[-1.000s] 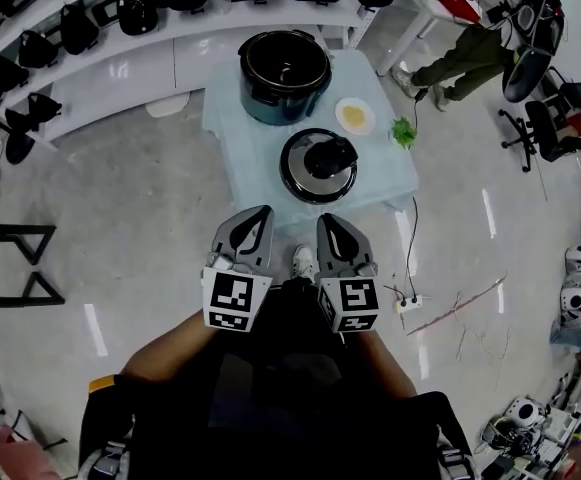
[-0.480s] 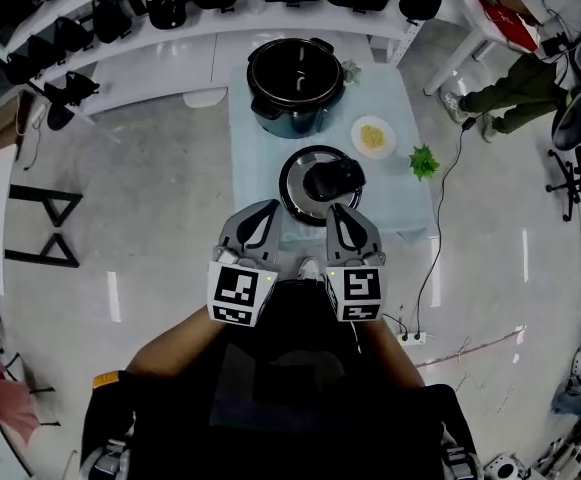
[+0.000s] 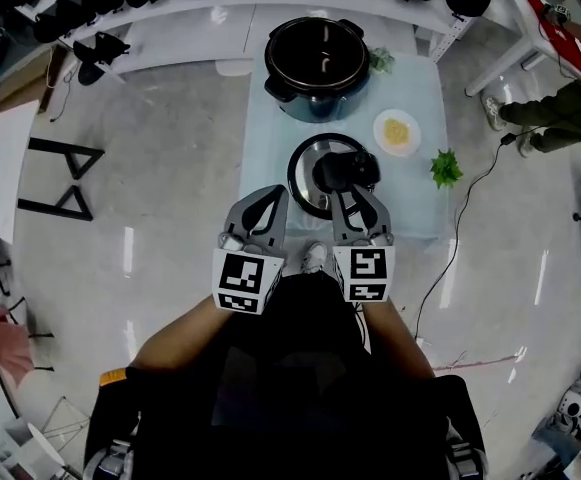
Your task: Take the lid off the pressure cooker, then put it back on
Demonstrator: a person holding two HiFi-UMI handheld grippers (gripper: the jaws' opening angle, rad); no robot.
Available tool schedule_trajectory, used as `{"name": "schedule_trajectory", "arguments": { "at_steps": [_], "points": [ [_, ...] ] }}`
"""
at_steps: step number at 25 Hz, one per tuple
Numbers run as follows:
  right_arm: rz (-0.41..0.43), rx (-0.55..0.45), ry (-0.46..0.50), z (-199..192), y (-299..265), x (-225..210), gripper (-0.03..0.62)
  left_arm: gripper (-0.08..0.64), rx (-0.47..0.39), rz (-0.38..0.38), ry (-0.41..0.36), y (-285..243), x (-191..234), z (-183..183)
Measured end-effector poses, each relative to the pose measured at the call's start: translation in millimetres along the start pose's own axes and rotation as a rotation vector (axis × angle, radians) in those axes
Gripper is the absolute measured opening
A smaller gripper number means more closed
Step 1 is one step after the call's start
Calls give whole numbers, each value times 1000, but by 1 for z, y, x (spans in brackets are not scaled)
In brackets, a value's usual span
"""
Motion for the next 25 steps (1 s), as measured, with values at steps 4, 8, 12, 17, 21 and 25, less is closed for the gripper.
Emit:
{"name": "schedule_trajectory", "arguments": {
  "at_steps": [4, 8, 12, 17, 21, 25],
  "points": [
    [4, 37, -3, -6, -22, -5, 153, 5, 18, 9, 18, -16, 7, -6],
    [8, 83, -19, -15, -48, -8, 202, 6, 56, -7, 22, -40, 15, -21],
    [-1, 124, -41, -24, -74, -11, 235, 5, 95, -23, 14, -68, 29, -30],
    [-12, 184, -65, -43, -110, -16, 265, 6, 147, -52, -5, -100, 42, -42],
    [-25, 217, -87, -52, -133, -17, 279, 5, 181, -81, -30, -122, 53, -47],
    [-37, 237, -79, -59, -155, -19, 290, 5, 220, -119, -53, -145, 63, -55]
  ]
}}
Point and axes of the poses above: the fingertips, and each gripper's own axes: y backward along the fingers, x to its left, z out of its top, the point moved 9 cm from there along y, backward along the fingers, and after that the axes turned 9 degrees about x, right-handed, at the moved point
